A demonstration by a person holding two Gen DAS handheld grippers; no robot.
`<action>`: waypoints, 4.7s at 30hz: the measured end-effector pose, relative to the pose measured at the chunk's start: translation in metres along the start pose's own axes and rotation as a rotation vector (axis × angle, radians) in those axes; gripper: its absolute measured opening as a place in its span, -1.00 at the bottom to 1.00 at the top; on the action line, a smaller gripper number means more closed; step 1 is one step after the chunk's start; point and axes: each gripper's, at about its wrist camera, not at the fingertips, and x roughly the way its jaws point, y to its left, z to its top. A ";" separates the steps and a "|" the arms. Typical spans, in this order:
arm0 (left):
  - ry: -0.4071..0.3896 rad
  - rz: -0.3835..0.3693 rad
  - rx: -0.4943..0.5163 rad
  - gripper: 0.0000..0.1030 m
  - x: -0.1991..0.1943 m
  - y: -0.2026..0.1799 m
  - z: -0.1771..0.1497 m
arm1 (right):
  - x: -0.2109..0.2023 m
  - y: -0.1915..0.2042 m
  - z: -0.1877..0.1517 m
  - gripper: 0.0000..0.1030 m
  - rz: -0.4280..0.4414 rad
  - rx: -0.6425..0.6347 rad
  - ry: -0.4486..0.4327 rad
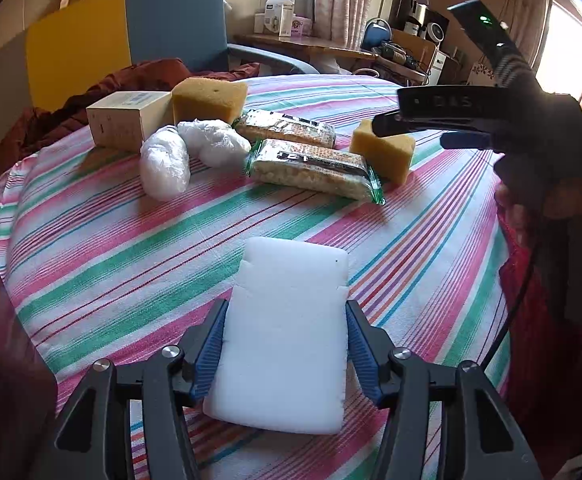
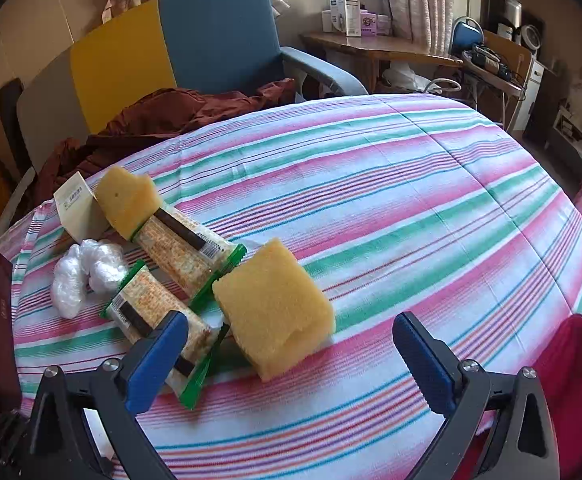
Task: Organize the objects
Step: 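Grasp the white foam block with the left gripper while the right grasps a yellow sponge, then carry the foam block and yellow sponge in both grippers over the gold tray, then open both grippers to drop the sponge and foam block into the tray, then move both open grippers back to the remaining items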
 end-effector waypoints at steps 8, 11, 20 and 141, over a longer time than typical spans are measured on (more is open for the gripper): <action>-0.020 -0.018 -0.025 0.14 0.001 0.004 -0.001 | 0.012 0.009 0.003 1.00 0.005 -0.048 0.012; -0.031 -0.007 -0.016 0.15 0.003 0.002 0.000 | 0.015 0.006 0.003 1.00 -0.009 -0.040 0.019; -0.044 -0.031 -0.036 0.15 0.003 0.005 -0.001 | 0.034 0.007 0.002 0.53 -0.008 -0.056 0.078; -0.254 0.475 -0.747 0.06 -0.226 0.240 -0.121 | -0.094 0.309 -0.109 0.83 0.499 -0.491 0.002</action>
